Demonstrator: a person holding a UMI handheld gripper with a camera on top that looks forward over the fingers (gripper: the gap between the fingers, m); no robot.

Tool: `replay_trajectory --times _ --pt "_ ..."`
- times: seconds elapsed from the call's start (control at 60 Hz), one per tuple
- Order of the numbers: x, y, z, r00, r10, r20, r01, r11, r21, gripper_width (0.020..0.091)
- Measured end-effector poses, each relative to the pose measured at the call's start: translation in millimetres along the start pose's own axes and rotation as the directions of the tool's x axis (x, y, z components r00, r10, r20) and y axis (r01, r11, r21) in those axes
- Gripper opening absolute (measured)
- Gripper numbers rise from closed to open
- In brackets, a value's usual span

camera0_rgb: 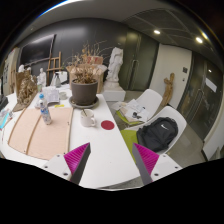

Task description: Pour water

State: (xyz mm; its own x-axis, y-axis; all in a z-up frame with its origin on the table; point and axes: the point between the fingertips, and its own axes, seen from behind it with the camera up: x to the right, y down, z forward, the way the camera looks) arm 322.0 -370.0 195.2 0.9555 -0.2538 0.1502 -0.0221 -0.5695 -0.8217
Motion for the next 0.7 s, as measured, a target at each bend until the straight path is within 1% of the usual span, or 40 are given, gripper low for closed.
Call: replay_trajectory --times 0.067,0.167,0.333,0.467,0.583,0.65,0.7 --pt "-15.2 -3.9 1.5 0.999 -0.005 0.033 0.005 1.0 0.005 0.0856" --pt "-55.3 -8.4 7.0 0.996 -0.021 0.088 0.02 1.0 0.015 0.086" --pt "-167.0 -18.5 23.1 0.975 -0.075 0.209 0.07 0.997 0.032 0.0859" --pt "-260.2 -28.1 47.9 0.948 -0.107 0.298 0.091 0.994 0.068 0.0858" --pt "-333.0 -46.5 87.8 0.937 -0.122 0.326 0.083 0.988 0.131 0.0857" --pt "-367.1 -57.8 119.1 0.94 -0.12 0.32 0.07 0.984 0.163 0.0856" --pt "-387.8 -64.4 145.5 0.945 -0.109 0.309 0.057 0.983 0.173 0.0855"
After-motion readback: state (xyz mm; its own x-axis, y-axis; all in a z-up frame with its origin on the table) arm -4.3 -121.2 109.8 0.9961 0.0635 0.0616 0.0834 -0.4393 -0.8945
